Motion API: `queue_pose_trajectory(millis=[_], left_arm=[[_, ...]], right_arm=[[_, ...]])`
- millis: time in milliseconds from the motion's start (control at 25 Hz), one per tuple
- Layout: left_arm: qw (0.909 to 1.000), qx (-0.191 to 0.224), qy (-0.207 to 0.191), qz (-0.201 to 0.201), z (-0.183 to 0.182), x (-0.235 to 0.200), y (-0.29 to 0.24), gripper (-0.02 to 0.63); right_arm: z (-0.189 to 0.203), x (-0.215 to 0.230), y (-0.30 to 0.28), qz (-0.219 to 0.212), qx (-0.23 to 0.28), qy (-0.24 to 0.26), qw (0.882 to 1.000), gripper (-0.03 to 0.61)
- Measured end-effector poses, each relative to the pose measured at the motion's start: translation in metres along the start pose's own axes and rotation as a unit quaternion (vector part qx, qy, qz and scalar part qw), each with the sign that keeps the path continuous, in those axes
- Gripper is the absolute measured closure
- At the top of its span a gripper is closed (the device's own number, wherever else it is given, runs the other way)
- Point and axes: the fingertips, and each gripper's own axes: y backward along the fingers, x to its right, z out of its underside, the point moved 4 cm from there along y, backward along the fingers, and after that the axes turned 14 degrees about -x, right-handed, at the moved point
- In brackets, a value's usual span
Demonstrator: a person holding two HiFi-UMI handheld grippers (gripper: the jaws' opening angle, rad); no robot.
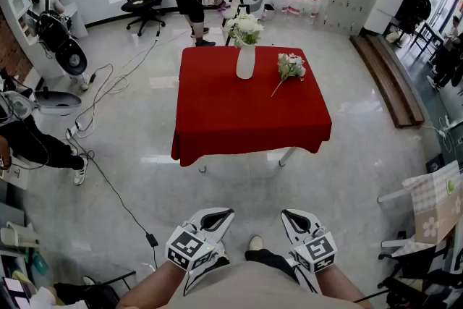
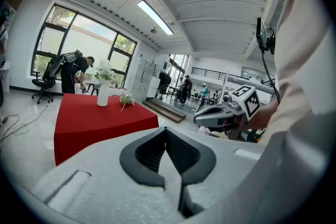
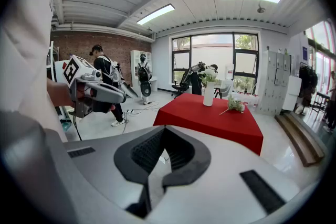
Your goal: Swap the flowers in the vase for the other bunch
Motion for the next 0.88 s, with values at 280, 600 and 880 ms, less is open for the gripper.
queue_pose_trajectory(millis=[280,600,880], left_arm=[[0.9999,0.008,-0.001,-0.011,-0.017,0.04,-0.014,0.606],[0.9996,0.007,0.001,-0.026,-0.046,0.084,-0.059,0.606],[0.9973,0.002,0.005,-0.074,-0.064,0.079,-0.095,0.606]], right_arm=[[0.002,0.027,0.029,-0.001,0.022,0.015,1.0,0.566],[0.038,0.086,0.057,-0.023,0.024,0.007,0.999,0.563],[0.051,0.131,0.038,-0.048,0.025,-0.002,0.999,0.496]])
